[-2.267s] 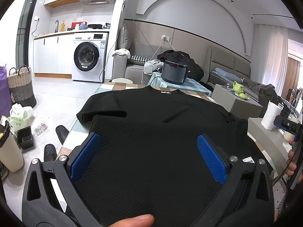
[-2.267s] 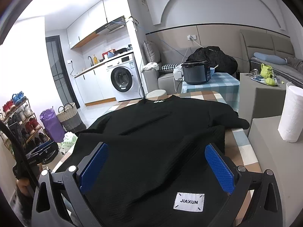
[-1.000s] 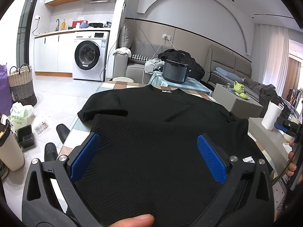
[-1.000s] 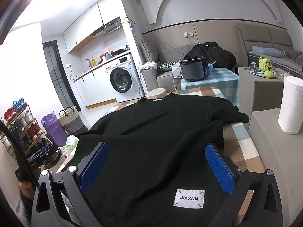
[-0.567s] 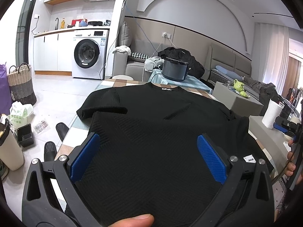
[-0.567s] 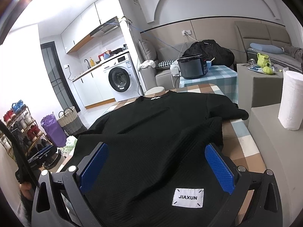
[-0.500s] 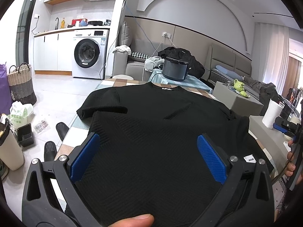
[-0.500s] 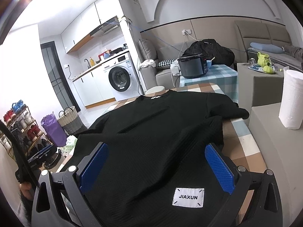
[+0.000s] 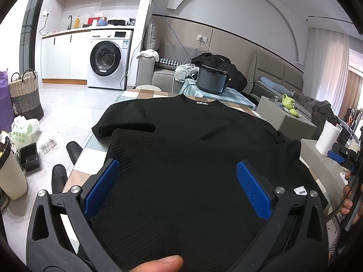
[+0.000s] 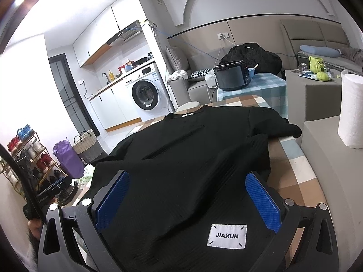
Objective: Fold small clothes
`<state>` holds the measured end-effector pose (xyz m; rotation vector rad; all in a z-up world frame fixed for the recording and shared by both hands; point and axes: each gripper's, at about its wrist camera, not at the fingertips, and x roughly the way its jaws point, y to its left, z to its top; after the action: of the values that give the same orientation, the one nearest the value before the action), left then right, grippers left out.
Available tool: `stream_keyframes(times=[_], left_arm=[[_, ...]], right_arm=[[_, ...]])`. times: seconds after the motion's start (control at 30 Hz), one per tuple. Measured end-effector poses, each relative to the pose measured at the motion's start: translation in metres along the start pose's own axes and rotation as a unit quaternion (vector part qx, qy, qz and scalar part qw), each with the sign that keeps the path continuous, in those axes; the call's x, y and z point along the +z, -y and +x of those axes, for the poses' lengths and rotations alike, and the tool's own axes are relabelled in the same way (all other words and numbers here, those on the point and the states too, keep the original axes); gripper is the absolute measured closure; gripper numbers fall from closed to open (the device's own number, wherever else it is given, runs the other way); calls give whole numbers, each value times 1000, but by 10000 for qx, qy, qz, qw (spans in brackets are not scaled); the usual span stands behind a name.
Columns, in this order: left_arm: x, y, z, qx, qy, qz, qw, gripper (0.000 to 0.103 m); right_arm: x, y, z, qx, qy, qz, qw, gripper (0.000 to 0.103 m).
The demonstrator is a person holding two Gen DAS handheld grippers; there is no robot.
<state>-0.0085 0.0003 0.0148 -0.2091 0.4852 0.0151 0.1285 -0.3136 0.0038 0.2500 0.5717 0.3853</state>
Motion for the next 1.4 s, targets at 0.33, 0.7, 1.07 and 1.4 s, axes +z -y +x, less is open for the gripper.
stream_keyframes(times=[0.33, 0.7, 1.07, 1.4], left_arm=[[19, -10, 32, 5, -275, -126, 9995, 1], [56, -28, 78, -90, -570, -386, 9976, 18], [98, -38, 121, 29, -590, -384, 9975, 18], [93, -43, 163, 206, -897, -382, 9950, 22]], right_arm=[[7, 28, 3, -100, -103, 1051, 9944, 0], [42, 66, 35, 38, -347, 2155, 9759, 14], [123, 97, 88, -844, -442, 2281, 9690, 27], [123, 156, 173, -1511, -1221, 2596, 9460, 36]])
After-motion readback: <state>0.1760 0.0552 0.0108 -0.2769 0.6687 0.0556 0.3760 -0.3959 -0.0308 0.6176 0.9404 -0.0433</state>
